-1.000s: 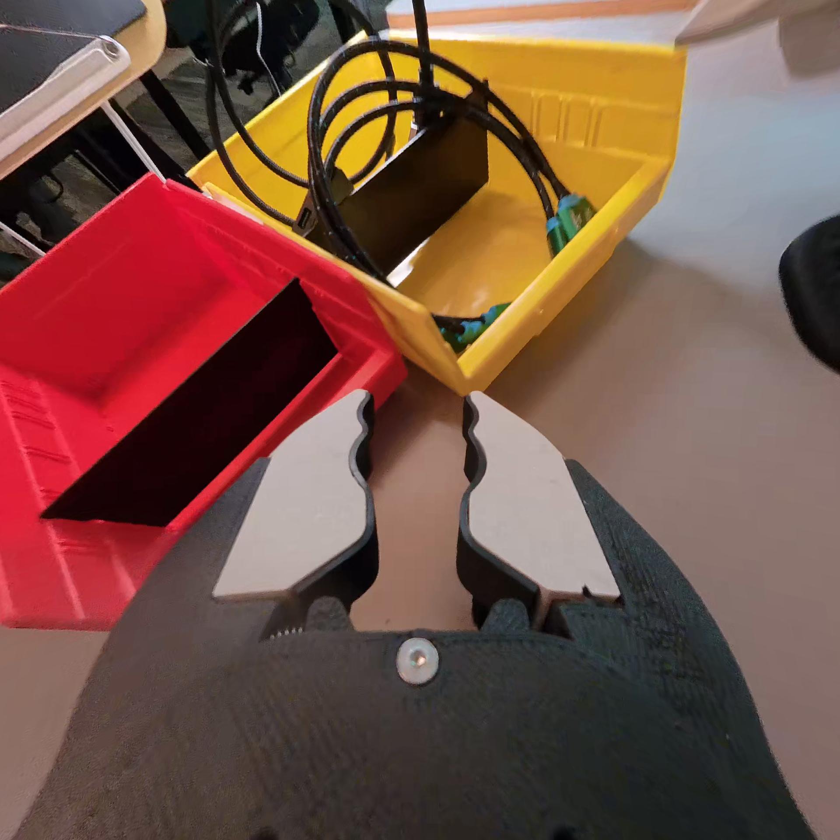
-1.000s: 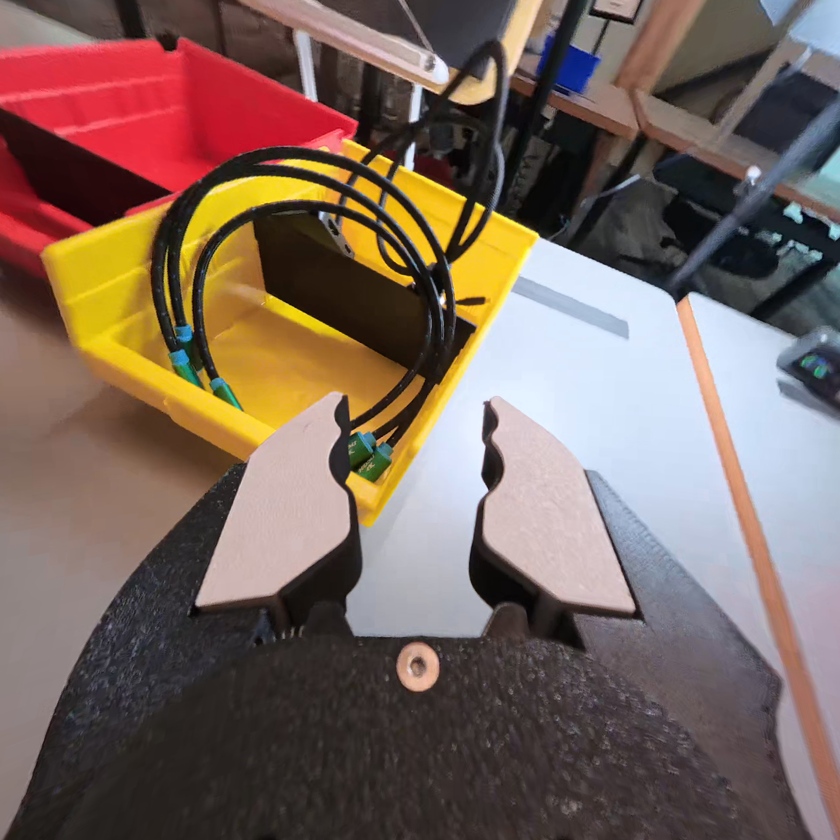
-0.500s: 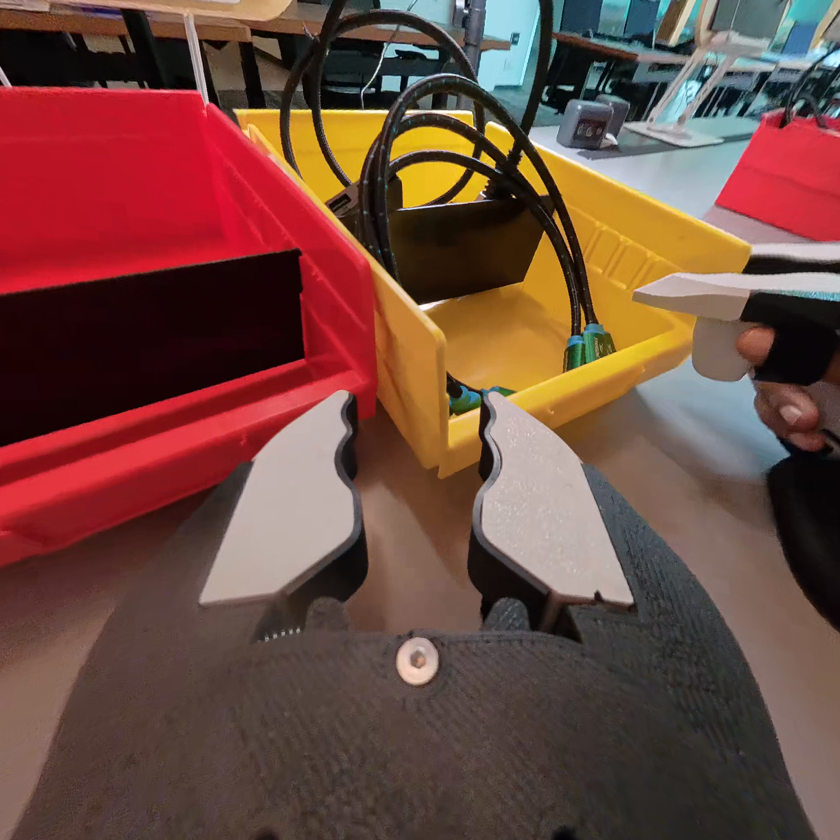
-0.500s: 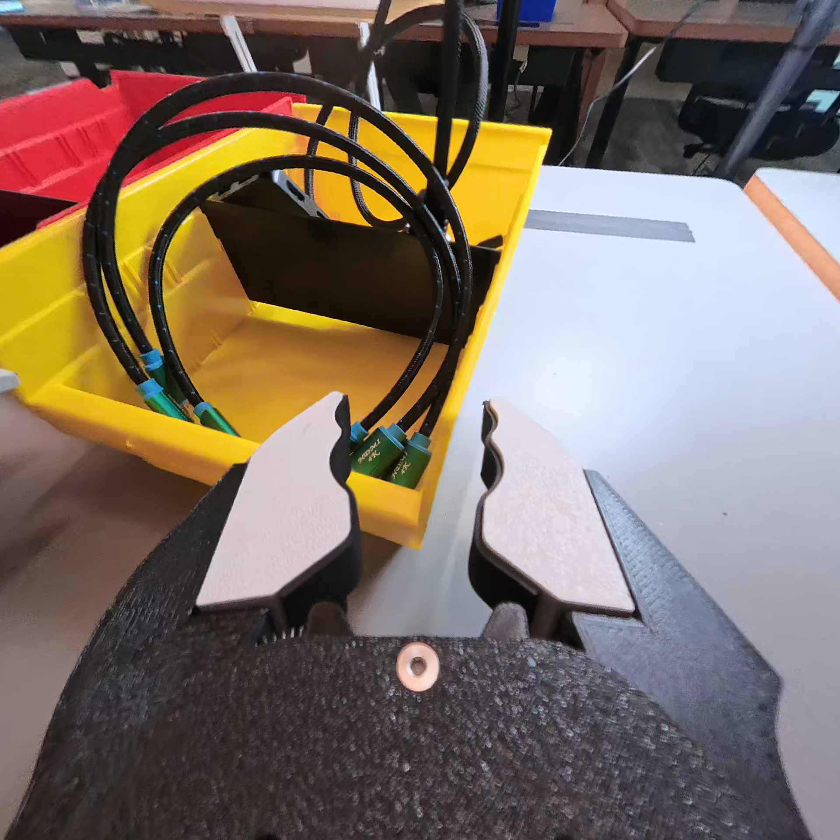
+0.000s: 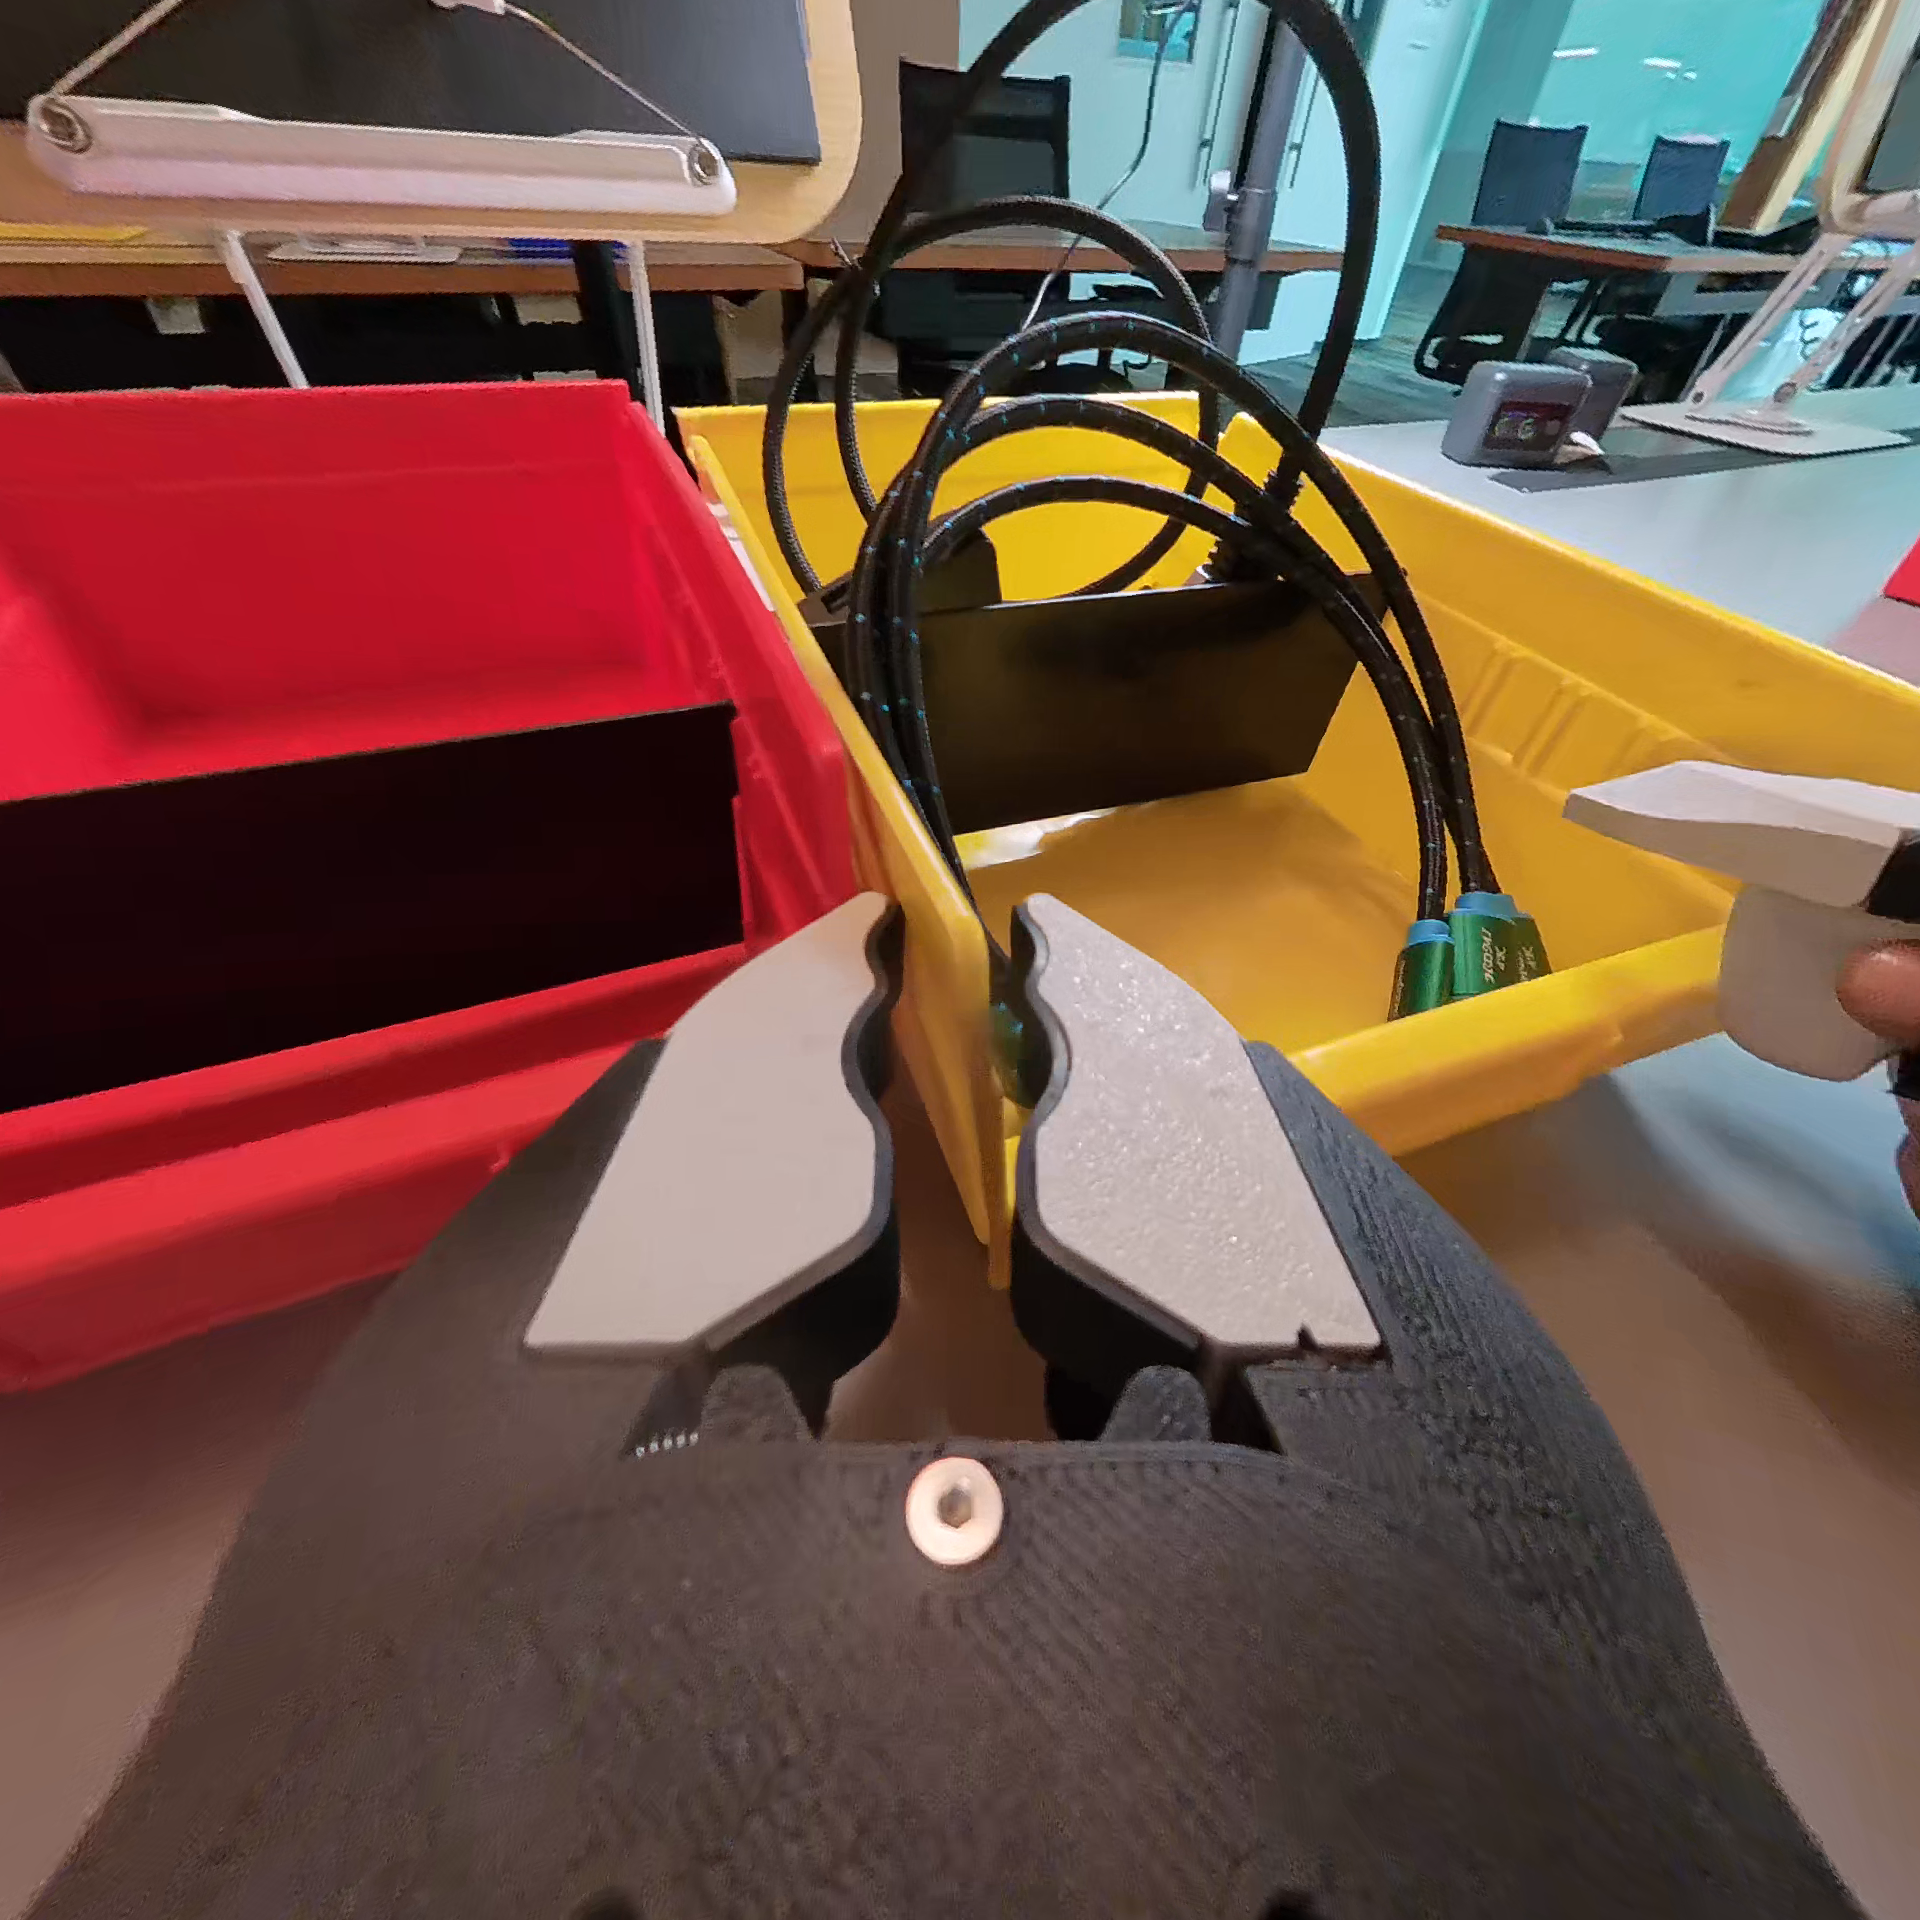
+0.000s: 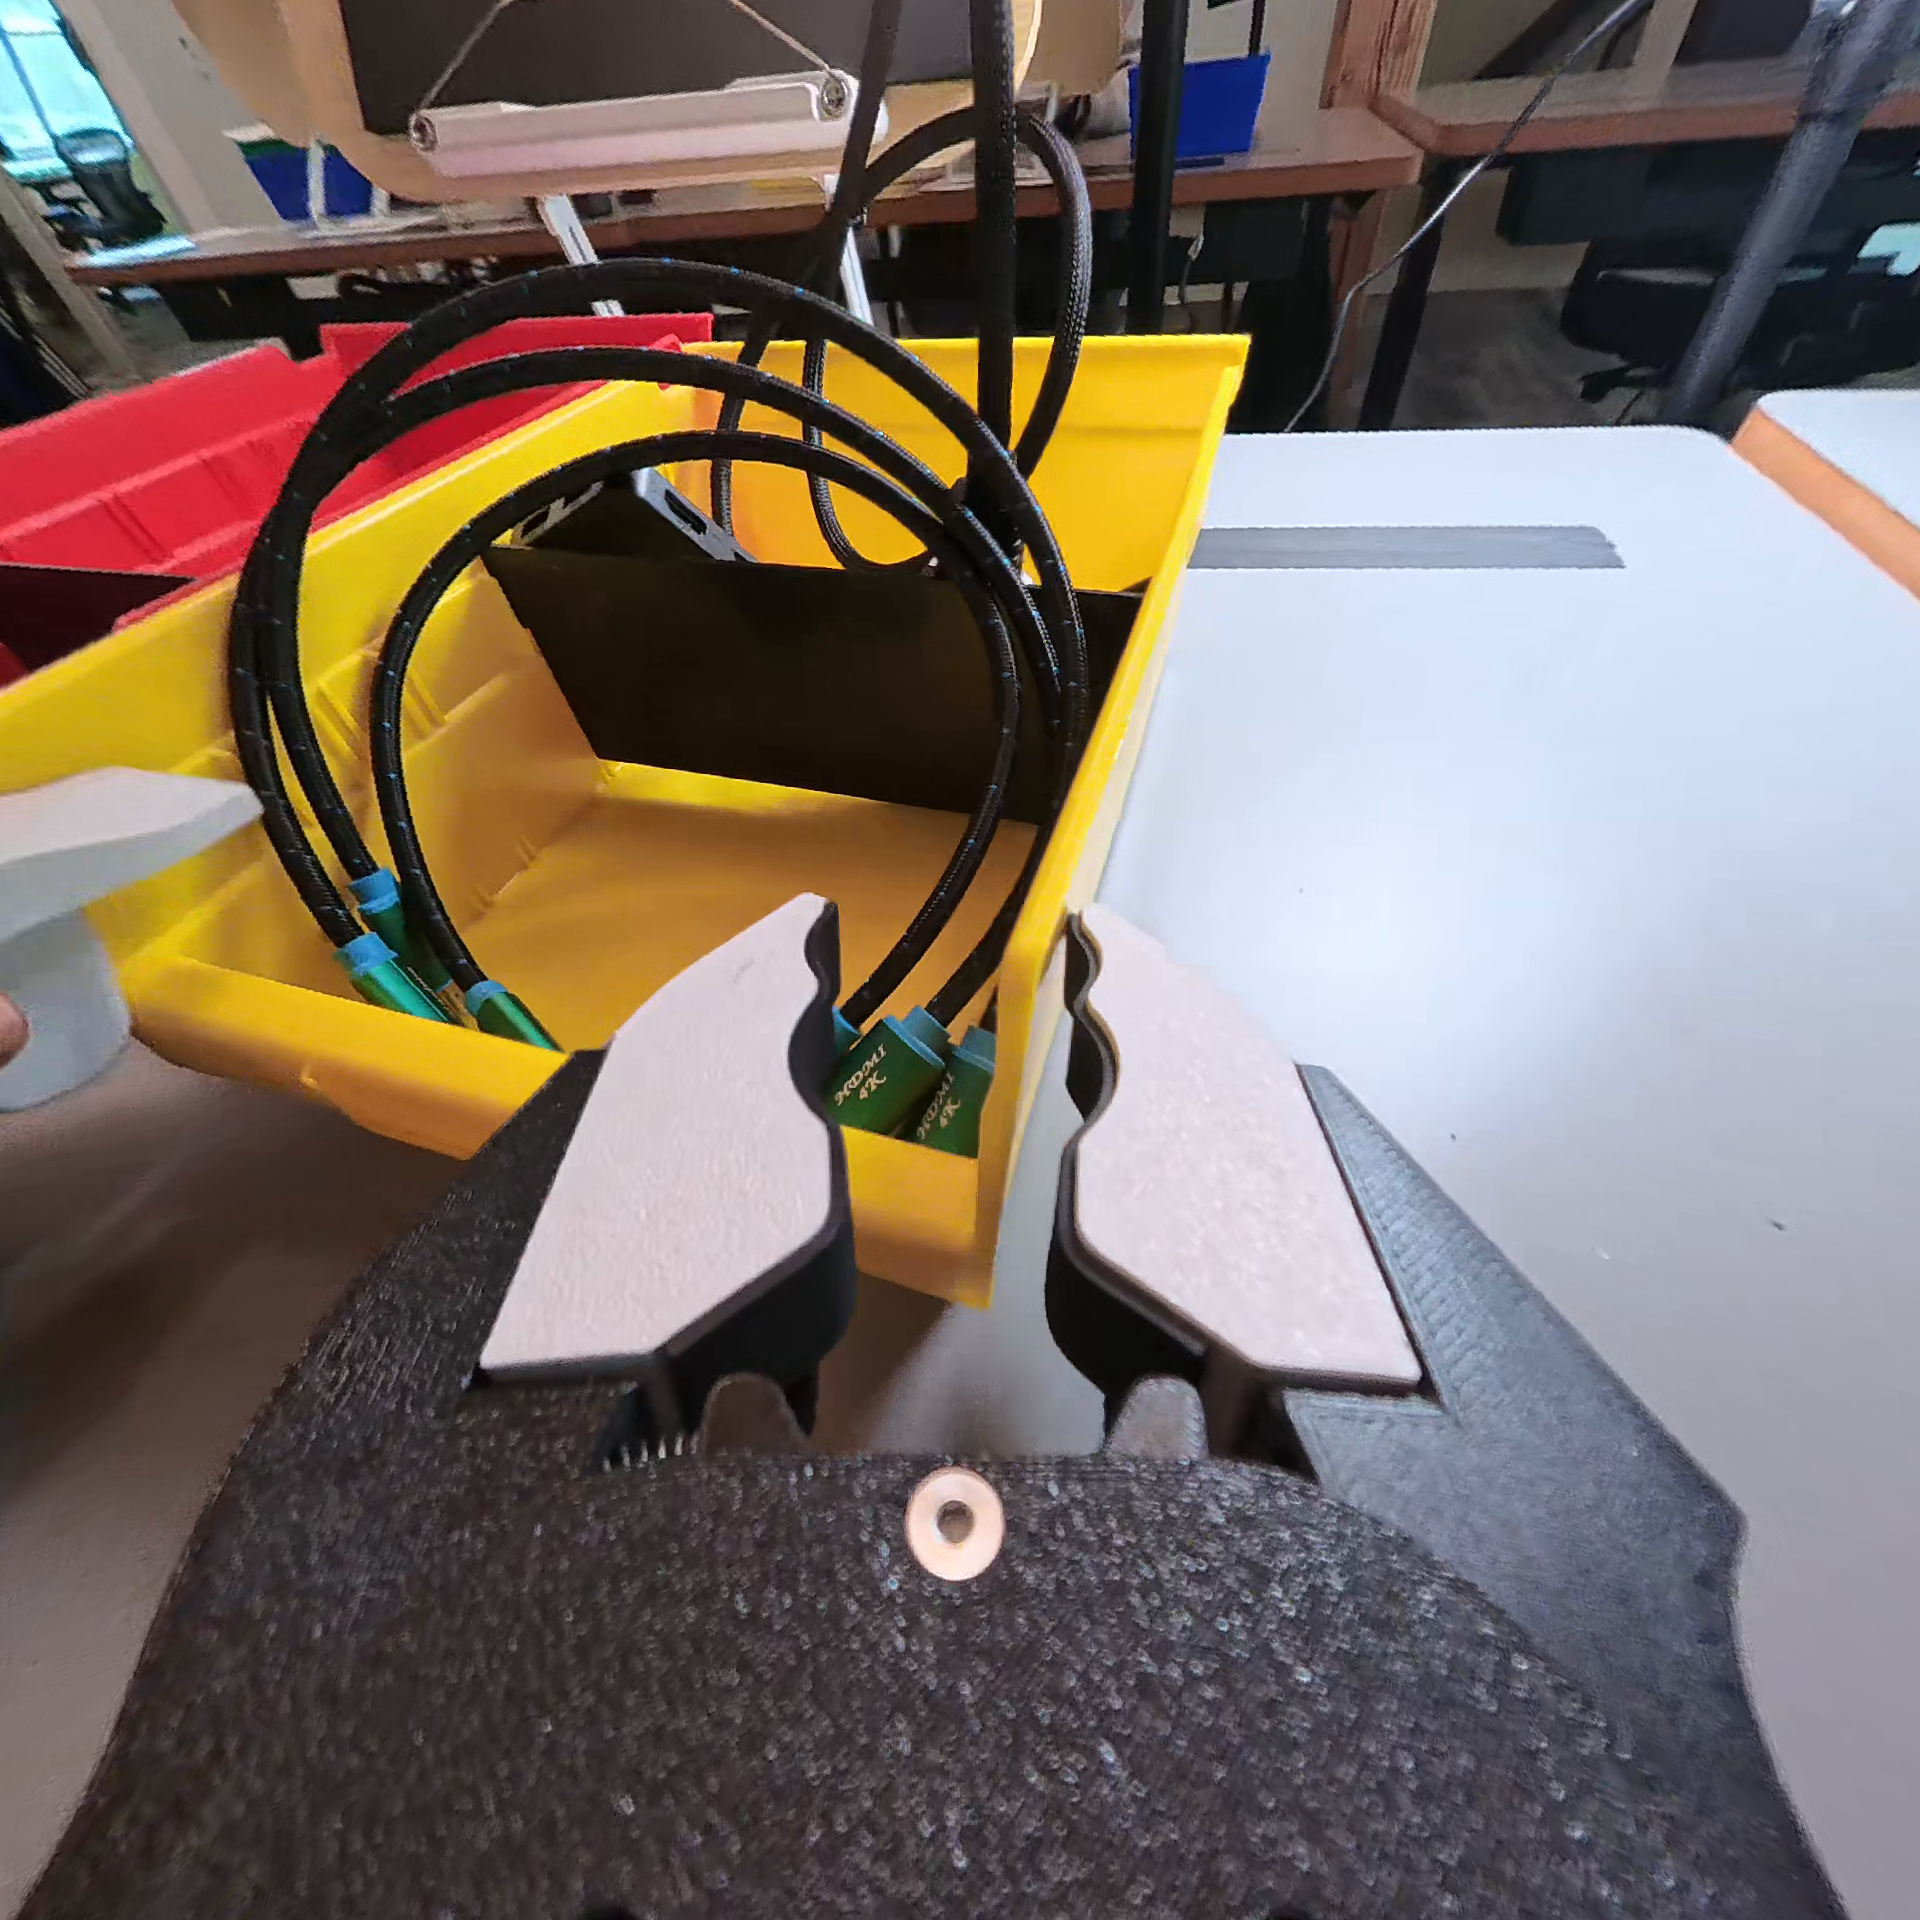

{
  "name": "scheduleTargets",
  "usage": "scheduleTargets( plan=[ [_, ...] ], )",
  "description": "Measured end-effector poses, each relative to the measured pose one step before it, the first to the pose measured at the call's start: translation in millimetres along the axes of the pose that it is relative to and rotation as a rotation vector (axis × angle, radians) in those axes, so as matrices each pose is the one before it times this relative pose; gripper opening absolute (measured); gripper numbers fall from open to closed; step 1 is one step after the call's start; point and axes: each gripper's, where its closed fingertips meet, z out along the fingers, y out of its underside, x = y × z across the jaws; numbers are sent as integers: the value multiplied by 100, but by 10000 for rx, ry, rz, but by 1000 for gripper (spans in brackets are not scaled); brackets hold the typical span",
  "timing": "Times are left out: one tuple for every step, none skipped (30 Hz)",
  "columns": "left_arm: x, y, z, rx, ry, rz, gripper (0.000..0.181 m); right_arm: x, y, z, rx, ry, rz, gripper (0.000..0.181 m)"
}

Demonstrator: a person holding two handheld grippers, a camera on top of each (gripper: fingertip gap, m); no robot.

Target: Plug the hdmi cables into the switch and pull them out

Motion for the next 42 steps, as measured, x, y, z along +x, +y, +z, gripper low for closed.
scheduleTargets(
  plan=[
    [-149,-11,28,1,-97,-81,16,200,-30,-34,18,232,-170,38],
    [-132,-7,1,10,-63,-74,13,276,-82,-88,54,287,-199,32],
    [-55,35,13,-26,-28,-29,13,299,-70,-120,63,263,-155,26],
    [-15,23,-7,-25,-45,8,13,428,-56,-173,51,296,-66,16],
    [-16,34,-3,-28,-46,-25,13,610,-84,-219,75,363,-114,5],
    [-11,5,-23,-9,-25,-54,12,-67,4,-69,1,-74,-111,5],
    [25,17,-79,-9,-4,-44,12,-47,-94,-122,-21,1,-70,5],
    [144,14,-161,-3,55,0,11,25,-145,-196,-33,93,-176,4],
    [225,8,-222,-14,114,-30,11,89,-260,-313,10,119,-194,4],
    [249,-99,-326,27,131,-48,12,123,-411,-430,124,64,-149,4],
    [293,-368,-468,133,135,-2,12,42,-419,-491,87,-2,-105,3],
    [408,-613,-644,187,145,82,12,51,-438,-678,56,50,-30,4],
    [503,-774,-758,208,153,131,13,99,-604,-926,138,121,-65,3],
    [557,-900,-880,237,181,133,13,140,-706,-1092,180,112,-27,3],
    [626,-1054,-1059,252,225,88,14,95,-844,-1306,209,11,67,3],
    [669,-1135,-1185,229,246,64,15,14,-930,-1476,238,-40,99,3],
    [670,-1197,-1273,211,246,58,15,-98,-992,-1611,285,-73,112,4],
    [616,-1194,-1313,204,195,106,15,-234,-994,-1629,320,-64,152,4],
    [474,-1110,-1365,162,106,233,16,-398,-884,-1534,276,-67,146,5],
    [246,-1038,-1387,147,11,266,15,-626,-800,-1358,255,-131,125,5],
    [9,-932,-1402,127,-34,251,15,-812,-681,-1123,233,-167,54,5],
    [-296,-831,-1426,110,-135,275,15,-1011,-569,-824,186,-181,-27,6],
    [-611,-730,-1478,79,-222,269,15,-1276,-481,-503,127,-237,-88,6],
    [-901,-635,-1496,85,-260,136,14,-1491,-463,-227,122,-282,-63,6],
    [-1152,-520,-1459,87,-267,5,14,-1654,-464,25,148,-341,48,6],
    [-1278,-425,-1472,69,-246,-36,14,-1793,-431,226,144,-398,90,7],
    [-1386,-360,-1528,43,-280,23,14,-1859,-351,400,112,-420,104,7],
    [-1480,-339,-1533,65,-329,46,14,-1962,-248,583,68,-483,98,7],
    [-1541,-221,-1465,21,-314,70,14,-1928,-78,810,5,-446,30,8],
    [-1698,-53,-1336,-27,-369,106,14,-1914,60,986,-38,-428,-55,8],
    [-1783,128,-1210,-76,-394,92,14,-1963,134,1097,-65,-458,-61,8],
    [-1806,311,-1065,-105,-373,52,14,-1889,171,1153,-72,-395,-108,8],
    [-1833,465,-913,-129,-363,-1,14,-1841,231,1198,-89,-409,-79,8],
    [-1757,535,-731,-126,-278,-68,14,-1730,281,1236,-78,-459,37,9],
    [-1626,532,-543,-110,-168,-115,14,-1497,353,1273,-101,-403,70,9],
    [-1603,550,-327,-130,-168,-104,13,-1339,466,1289,-153,-373,-1,10],
    [-1571,613,-124,-168,-201,-69,13,-1182,494,1313,-153,-367,77,11],
    [-1440,659,62,-176,-218,-14,12,-976,544,1316,-180,-296,21,12],
    [-1333,755,205,-200,-230,-13,11,-757,604,1293,-235,-228,-22,12],
    [-1200,825,352,-213,-239,49,11,-584,453,1173,-134,-200,-7,12],
    [-876,554,386,-25,-96,-2,11,-320,208,1088,-44,-106,-97,12],
    [-682,611,489,-104,-14,-147,11,-109,441,1049,-295,-36,-29,13]
  ],
)
